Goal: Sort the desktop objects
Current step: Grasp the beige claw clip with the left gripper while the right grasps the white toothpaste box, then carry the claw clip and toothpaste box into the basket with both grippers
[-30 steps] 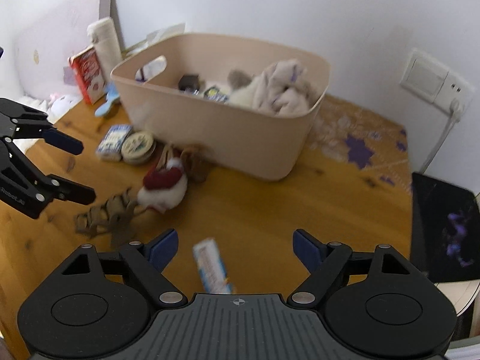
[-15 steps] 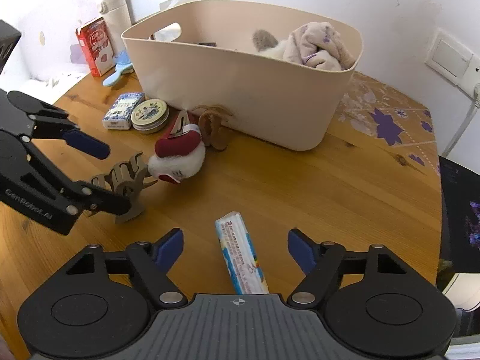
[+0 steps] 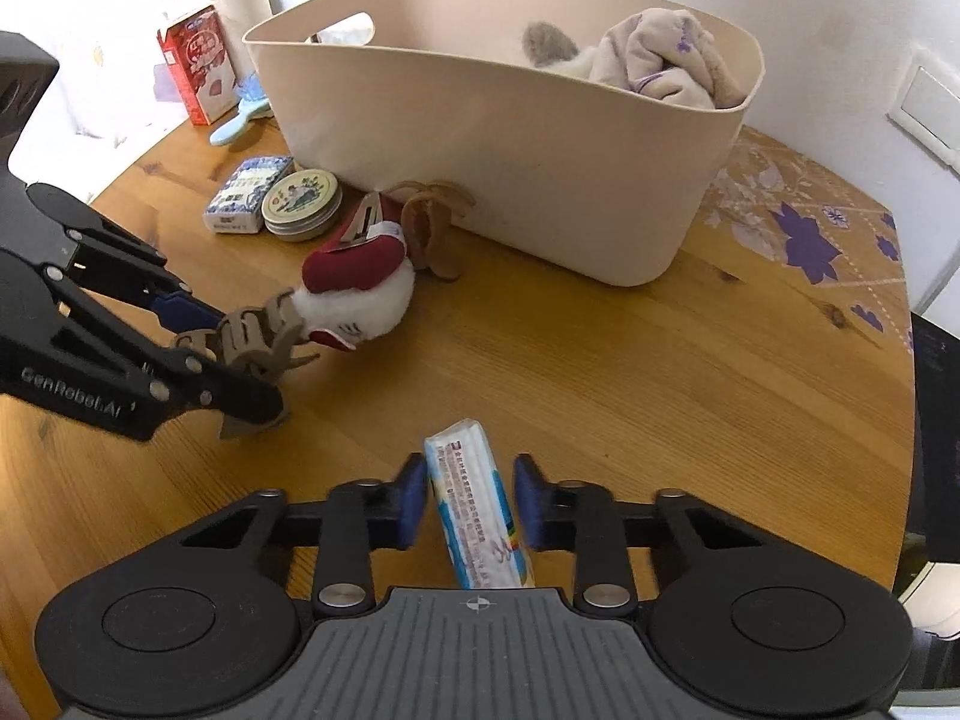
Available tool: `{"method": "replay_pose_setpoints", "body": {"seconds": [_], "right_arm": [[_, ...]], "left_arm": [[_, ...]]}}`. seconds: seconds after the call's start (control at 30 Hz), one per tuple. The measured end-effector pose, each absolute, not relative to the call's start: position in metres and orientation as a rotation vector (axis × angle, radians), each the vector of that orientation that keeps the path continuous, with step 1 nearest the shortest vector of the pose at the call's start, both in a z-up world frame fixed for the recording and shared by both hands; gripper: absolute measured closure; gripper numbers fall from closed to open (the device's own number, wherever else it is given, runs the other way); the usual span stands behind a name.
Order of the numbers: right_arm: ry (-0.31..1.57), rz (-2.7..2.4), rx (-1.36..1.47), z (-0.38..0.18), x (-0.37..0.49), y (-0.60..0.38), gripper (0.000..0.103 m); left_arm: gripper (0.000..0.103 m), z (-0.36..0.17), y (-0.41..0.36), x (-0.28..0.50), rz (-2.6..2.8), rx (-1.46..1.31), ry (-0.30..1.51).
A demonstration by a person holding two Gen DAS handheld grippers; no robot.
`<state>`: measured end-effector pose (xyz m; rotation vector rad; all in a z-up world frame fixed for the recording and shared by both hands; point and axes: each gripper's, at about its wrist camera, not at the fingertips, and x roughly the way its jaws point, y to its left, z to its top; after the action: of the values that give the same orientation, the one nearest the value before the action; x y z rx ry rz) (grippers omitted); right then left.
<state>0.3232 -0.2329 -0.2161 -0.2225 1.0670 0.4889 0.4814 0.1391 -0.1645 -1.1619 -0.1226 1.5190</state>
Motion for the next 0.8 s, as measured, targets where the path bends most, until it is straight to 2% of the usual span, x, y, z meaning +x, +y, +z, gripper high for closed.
{"method": "replay_pose_setpoints", "body": {"seconds": [0.07, 0.13, 0.2, 0.47, 0.8], "right_arm": [[1.076, 0.493, -0.22, -0.217, 0.325, -0.233, 0.074], [1.082, 0.495, -0.22, -0.217, 0.325, -0.233, 0.083], [1.09, 0.499, -0.221, -0.217, 0.326, -0.233, 0.085], [1.112, 0.52, -0.23, -0.214, 0.336, -0.228, 0.086], [1.06, 0.496, -0.197, -0.196, 0.333, -0.226, 0.086]], "left_arm": [[0.07, -0.165, 0.14, 0.481, 1.522, -1.155, -0.136], [0.07, -0.165, 0.14, 0.481, 1.521, -1.151, -0.146], [0.071, -0.166, 0.141, 0.481, 1.521, -1.143, -0.152], [0.071, -0.169, 0.141, 0.474, 1.504, -1.161, -0.204], [0.071, -0.166, 0.13, 0.471, 1.509, -1.144, -0.185]]}}
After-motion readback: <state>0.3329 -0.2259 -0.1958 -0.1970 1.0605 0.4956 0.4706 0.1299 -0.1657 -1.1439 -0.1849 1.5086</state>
